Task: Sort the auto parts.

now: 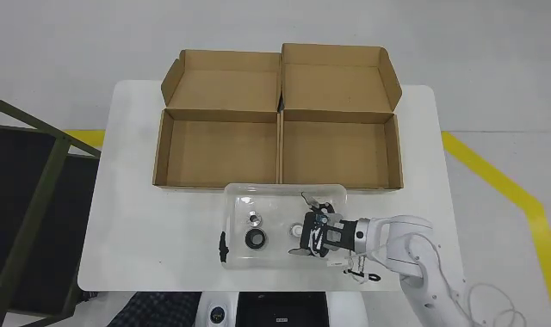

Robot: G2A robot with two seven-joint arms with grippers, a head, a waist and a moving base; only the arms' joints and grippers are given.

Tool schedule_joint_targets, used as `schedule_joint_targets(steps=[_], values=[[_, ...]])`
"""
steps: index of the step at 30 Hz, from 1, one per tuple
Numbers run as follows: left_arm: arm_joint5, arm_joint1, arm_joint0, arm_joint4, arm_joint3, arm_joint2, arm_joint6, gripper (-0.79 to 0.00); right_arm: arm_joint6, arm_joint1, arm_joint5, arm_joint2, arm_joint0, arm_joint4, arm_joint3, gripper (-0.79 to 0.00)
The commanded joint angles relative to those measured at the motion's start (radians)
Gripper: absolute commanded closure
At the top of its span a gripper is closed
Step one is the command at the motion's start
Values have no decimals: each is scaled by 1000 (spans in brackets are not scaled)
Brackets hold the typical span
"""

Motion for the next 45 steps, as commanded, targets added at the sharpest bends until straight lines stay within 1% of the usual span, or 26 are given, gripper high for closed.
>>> schedule_joint_targets(steps=[1, 2, 5, 6, 8, 10, 12, 13, 17, 19, 21, 22, 24, 25, 27, 35, 39, 43, 45], values=[[0, 0, 0, 0, 0, 0, 0, -785, -1, 3, 1, -3, 1, -4, 7, -742], [0, 0, 0, 0, 0, 0, 0, -785, 0, 3, 2, -4, 1, -6, 9, -763], [0, 0, 0, 0, 0, 0, 0, -785, -1, 6, 10, -10, 4, -9, 19, -785], [0, 0, 0, 0, 0, 0, 0, -785, -4, 7, 13, -11, 7, -9, 23, -785], [0, 0, 0, 0, 0, 0, 0, -785, -10, 9, 20, -11, 12, -7, 31, -742], [0, 0, 0, 0, 0, 0, 0, -785, -15, 11, 22, -13, 15, -6, 38, -656], [0, 0, 0, 0, 0, 0, 0, -785, -14, 13, 22, -18, 17, -10, 42, -606], [0, 0, 0, 0, 0, 0, 0, -785, -14, 14, 22, -23, 19, -14, 43, -548], [0, 0, 0, 0, 0, 0, 0, -785, -14, 17, 24, -41, 25, -26, 46, -394], [0, 0, 0, 0, 0, 0, 0, -785, -16, 19, 30, -47, 28, -30, 49, -372], [0, 0, 0, 0, 0, 0, 0, -785, -17, 20, 31, -51, 30, -34, 51, -326], [0, 0, 0, 0, 0, 0, 0, -785, -18, 21, 31, -53, 30, -35, 51, -317], [0, 0, 0, 0, 0, 0, 0, -785, -19, 23, 33, -54, 31, -37, 52, -203], [0, 0, 0, 0, 0, 0, 0, -785, -21, 24, 33, -56, 32, -37, 52, -160], [0, 0, 0, 0, 0, 0, 0, -785, -26, 26, 29, -56, 32, -36, 50, 0], [0, 0, 0, 0, 0, 0, 0, -785, -55, 38, 16, -46, 15, -33, -11, 0], [0, 0, 0, 0, 0, 0, 0, -785, -80, 45, 15, -22, 2, -9, -63, 0], [0, 0, 0, 0, 0, 0, 0, -785, -135, 51, 27, 19, -18, 45, -107, 0], [0, 0, 0, 0, 0, 0, 0, -785, -204, 51, 66, 47, -32, 102, -118, 0]])
